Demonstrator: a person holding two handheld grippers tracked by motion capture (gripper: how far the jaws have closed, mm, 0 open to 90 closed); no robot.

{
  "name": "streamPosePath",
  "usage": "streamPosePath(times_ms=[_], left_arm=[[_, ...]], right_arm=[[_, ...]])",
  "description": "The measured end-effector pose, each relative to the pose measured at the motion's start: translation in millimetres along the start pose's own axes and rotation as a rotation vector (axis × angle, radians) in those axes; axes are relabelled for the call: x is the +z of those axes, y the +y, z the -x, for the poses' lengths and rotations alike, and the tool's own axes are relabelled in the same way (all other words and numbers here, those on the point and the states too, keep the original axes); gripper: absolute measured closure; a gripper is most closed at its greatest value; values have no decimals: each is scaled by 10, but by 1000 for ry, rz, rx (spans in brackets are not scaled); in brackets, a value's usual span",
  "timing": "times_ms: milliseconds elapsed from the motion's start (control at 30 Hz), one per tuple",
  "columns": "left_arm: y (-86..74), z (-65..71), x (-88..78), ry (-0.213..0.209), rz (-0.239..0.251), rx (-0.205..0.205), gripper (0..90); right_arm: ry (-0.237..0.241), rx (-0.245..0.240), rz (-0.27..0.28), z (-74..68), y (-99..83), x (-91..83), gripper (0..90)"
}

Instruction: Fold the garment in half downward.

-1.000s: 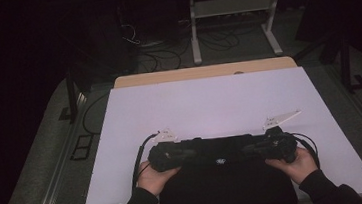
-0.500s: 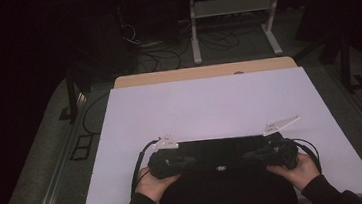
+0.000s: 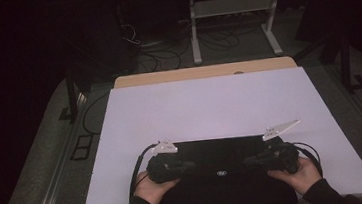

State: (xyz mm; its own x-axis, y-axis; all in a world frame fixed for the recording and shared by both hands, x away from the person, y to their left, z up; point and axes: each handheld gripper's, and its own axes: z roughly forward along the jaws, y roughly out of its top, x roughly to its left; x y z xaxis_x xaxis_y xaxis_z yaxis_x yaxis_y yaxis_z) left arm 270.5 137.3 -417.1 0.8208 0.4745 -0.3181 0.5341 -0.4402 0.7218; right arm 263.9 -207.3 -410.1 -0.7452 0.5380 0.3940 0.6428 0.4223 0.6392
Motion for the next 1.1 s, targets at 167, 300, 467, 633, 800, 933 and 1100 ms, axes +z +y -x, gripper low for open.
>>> streamPosePath(times_ms=[167,300,467,633,800,933,1100], left_arm=[[-23,30,20,-7,-19,1,836],[-43,55,17,-17,-30,0,835],[-53,104,34,-31,-39,13,835],[-94,149,36,-45,-75,26,835],[-113,206,13,-51,-78,34,835],[-136,257,5,-58,-90,35,835],[-183,301,-6,-65,-116,21,833]], right_arm=[[7,-5,-17,-45,-18,25,828],[15,-4,-23,-85,-42,21,828],[25,-16,-47,-121,-58,46,828],[35,-12,-66,-151,-80,63,828],[43,-21,-77,-187,-110,61,828],[47,-20,-90,-216,-141,62,828],[52,-19,-104,-237,-169,59,827]])
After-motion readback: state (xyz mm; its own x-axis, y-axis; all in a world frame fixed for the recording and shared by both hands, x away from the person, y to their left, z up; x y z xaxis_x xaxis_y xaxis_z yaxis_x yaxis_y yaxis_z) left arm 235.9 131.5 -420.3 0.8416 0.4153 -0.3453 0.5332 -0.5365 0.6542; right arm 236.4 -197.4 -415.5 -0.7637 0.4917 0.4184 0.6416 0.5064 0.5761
